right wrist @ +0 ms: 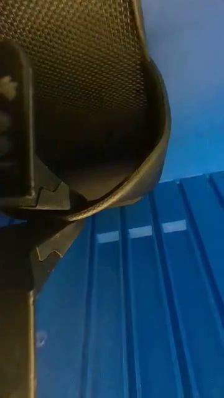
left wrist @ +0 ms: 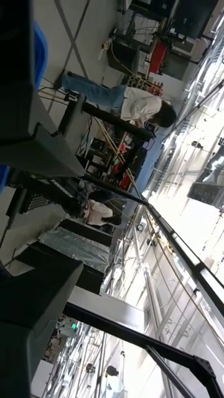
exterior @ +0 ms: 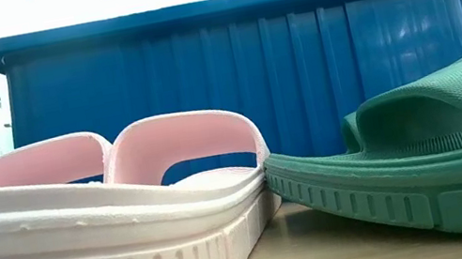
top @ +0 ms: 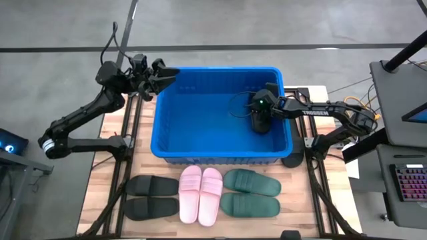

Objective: Pick and place slides into bin
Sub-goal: Put the black slide into the blue bin

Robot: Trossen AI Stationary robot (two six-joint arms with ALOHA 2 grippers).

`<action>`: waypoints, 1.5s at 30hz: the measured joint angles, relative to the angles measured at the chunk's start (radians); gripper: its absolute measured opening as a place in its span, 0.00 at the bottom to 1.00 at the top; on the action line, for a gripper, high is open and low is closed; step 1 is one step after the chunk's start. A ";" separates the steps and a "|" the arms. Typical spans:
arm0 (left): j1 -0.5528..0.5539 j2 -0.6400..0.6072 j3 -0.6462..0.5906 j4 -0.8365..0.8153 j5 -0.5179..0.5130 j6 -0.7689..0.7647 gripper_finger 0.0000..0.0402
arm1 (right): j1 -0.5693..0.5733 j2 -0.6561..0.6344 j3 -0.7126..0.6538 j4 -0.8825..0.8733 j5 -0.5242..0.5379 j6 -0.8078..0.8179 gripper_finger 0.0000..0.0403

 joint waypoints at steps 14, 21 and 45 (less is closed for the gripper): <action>0.000 0.023 0.001 0.001 0.000 -0.005 0.54 | 0.002 0.092 -0.015 0.030 -0.025 0.037 0.02; 0.000 0.024 0.001 0.001 -0.001 -0.005 0.54 | 0.000 0.077 -0.015 0.031 -0.029 0.030 0.02; 0.000 0.025 0.001 0.001 0.000 -0.005 0.54 | -0.003 0.075 0.006 -0.021 -0.053 0.053 0.26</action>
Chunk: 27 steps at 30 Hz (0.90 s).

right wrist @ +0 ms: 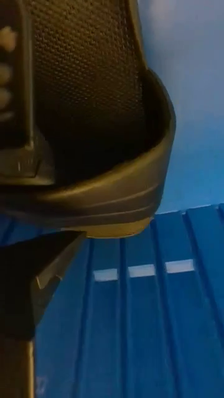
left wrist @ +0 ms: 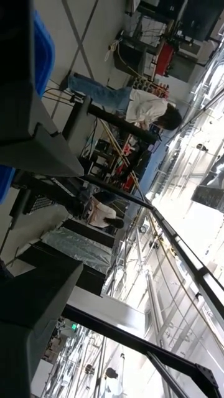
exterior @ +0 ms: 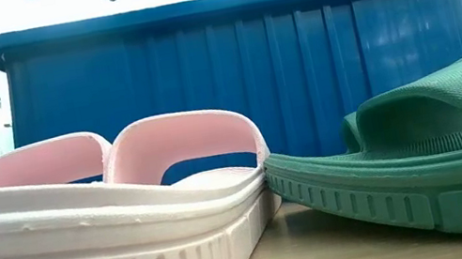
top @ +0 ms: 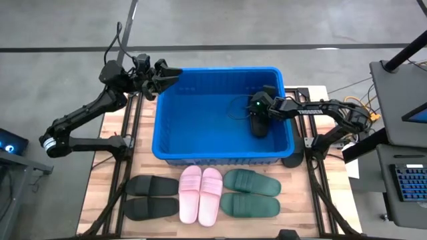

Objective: Pick and place slides into bin
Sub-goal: Put the black slide into the blue bin

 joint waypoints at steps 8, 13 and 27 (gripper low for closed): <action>0.000 0.000 0.000 0.000 0.002 0.000 0.54 | 0.001 -0.003 0.046 -0.067 -0.016 -0.005 0.36; 0.000 0.000 0.000 0.000 0.002 0.000 0.54 | 0.001 -0.005 0.123 -0.228 -0.083 0.070 0.39; 0.000 0.000 0.000 0.000 0.008 0.005 0.54 | -0.005 -0.007 0.276 -0.514 -0.178 0.129 0.41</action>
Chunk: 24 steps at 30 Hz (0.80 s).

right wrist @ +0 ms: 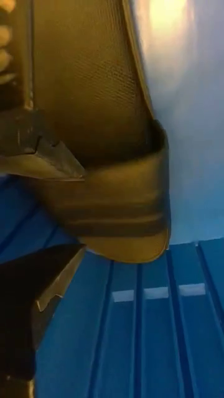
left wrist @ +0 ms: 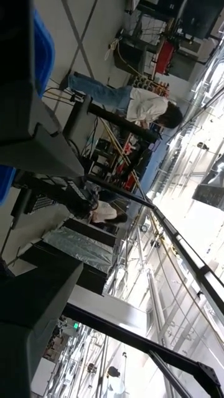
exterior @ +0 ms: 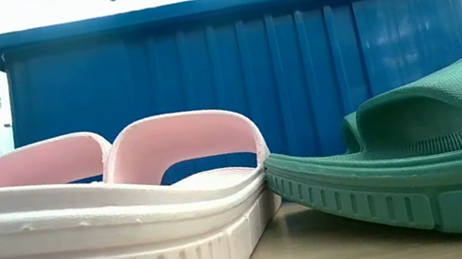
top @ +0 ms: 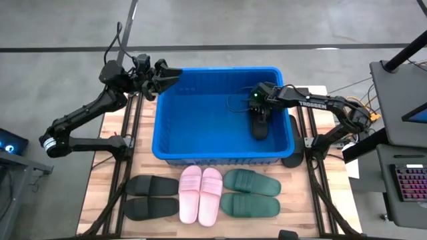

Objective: Pick and place slides into bin
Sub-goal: Put the black slide into the blue bin

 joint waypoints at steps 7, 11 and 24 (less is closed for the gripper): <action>0.000 0.001 0.000 0.000 0.001 -0.002 0.54 | 0.000 -0.001 0.081 -0.045 -0.023 0.060 0.41; 0.000 0.001 0.000 0.000 0.004 -0.004 0.54 | 0.000 -0.006 0.161 -0.059 -0.146 0.152 0.39; 0.000 0.002 -0.001 -0.003 0.030 0.021 0.54 | 0.126 -0.233 0.400 -0.036 -0.255 0.352 0.32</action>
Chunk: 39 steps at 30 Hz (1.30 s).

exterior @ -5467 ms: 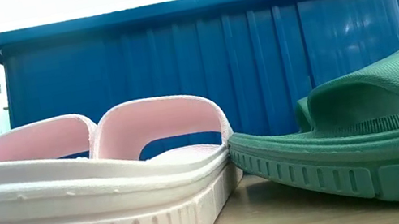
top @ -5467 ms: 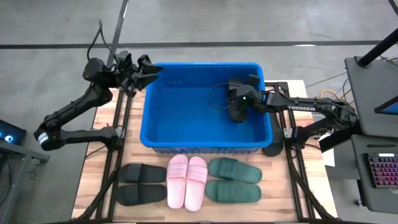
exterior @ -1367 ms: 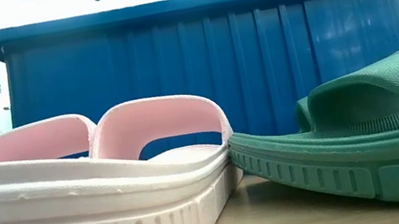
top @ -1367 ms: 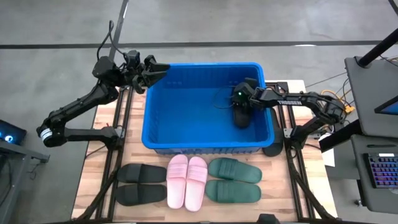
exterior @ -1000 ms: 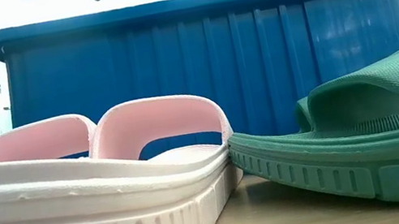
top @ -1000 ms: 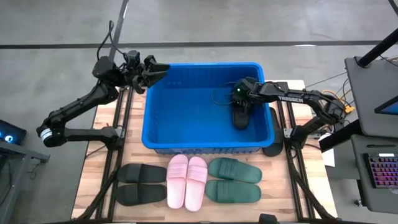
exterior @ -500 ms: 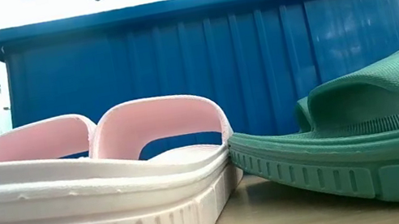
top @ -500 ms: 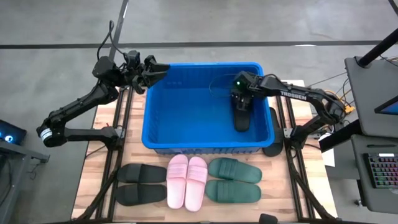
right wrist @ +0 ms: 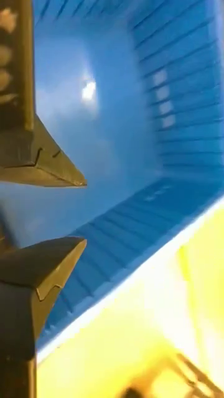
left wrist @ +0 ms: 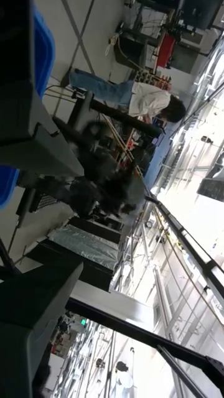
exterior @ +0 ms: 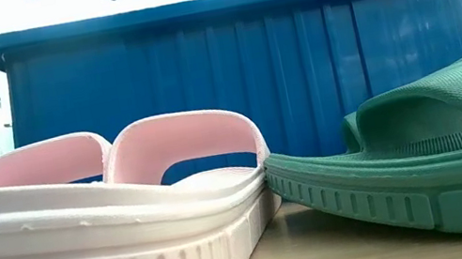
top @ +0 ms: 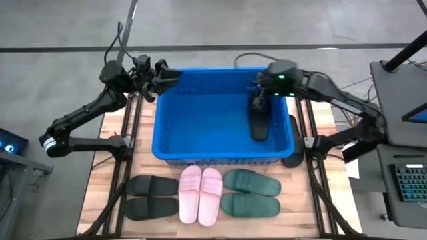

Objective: Pick and place slides into bin
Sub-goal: Put the black slide into the blue bin

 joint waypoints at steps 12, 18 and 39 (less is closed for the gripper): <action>0.000 0.067 0.000 0.001 0.001 0.009 0.54 | 0.213 -0.242 0.015 -0.241 0.152 0.213 0.29; 0.000 0.119 -0.001 0.002 0.001 -0.001 0.54 | 0.319 -0.244 0.021 -0.427 0.217 0.337 0.29; -0.001 0.104 0.000 0.003 -0.001 0.005 0.54 | 0.570 -0.293 0.031 -0.833 0.077 0.784 0.22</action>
